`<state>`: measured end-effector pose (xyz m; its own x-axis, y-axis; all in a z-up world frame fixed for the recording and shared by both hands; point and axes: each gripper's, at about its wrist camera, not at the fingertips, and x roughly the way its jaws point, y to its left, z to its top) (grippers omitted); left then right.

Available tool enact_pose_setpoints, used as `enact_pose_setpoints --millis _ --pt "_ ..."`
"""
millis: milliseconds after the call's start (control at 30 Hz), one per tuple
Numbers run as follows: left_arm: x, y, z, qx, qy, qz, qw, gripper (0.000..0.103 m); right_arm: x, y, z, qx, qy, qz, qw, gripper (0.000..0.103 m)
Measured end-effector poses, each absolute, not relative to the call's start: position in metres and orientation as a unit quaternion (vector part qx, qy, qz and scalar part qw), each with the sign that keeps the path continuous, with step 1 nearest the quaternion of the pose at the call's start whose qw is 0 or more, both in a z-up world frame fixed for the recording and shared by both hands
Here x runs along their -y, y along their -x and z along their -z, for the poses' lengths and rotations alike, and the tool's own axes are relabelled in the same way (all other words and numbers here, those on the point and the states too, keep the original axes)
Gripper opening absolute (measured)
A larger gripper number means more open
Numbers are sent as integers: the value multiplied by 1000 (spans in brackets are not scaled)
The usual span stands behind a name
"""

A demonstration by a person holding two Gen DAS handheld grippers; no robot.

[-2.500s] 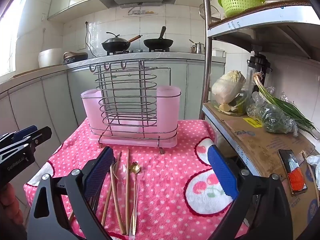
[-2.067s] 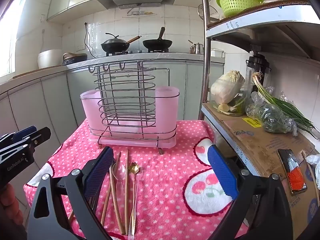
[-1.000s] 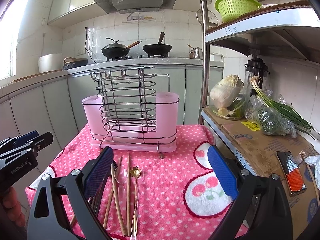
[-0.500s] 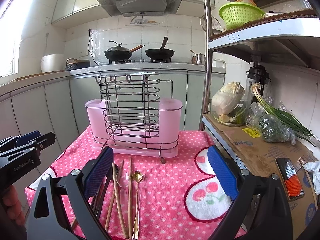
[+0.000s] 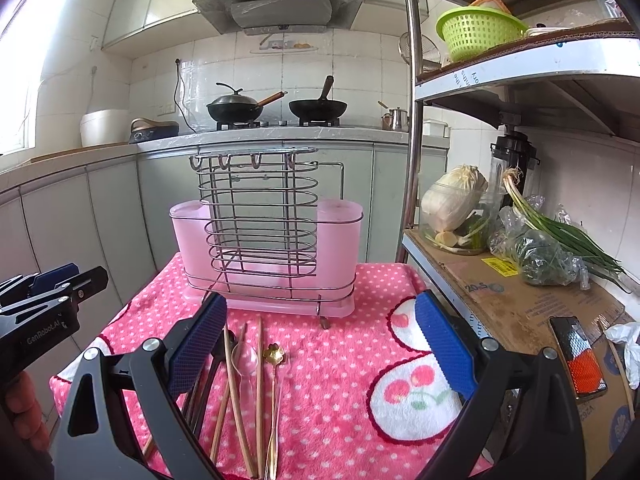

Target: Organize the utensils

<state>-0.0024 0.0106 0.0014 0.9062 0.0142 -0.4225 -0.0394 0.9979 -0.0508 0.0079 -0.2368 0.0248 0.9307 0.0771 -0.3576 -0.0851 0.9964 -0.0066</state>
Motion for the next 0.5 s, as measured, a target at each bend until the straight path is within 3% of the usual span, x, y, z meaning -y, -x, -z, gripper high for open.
enact_pose_setpoints --millis 500 --pt "-13 7 -9 -206 32 -15 978 47 237 -4 -27 -173 11 -37 984 96"
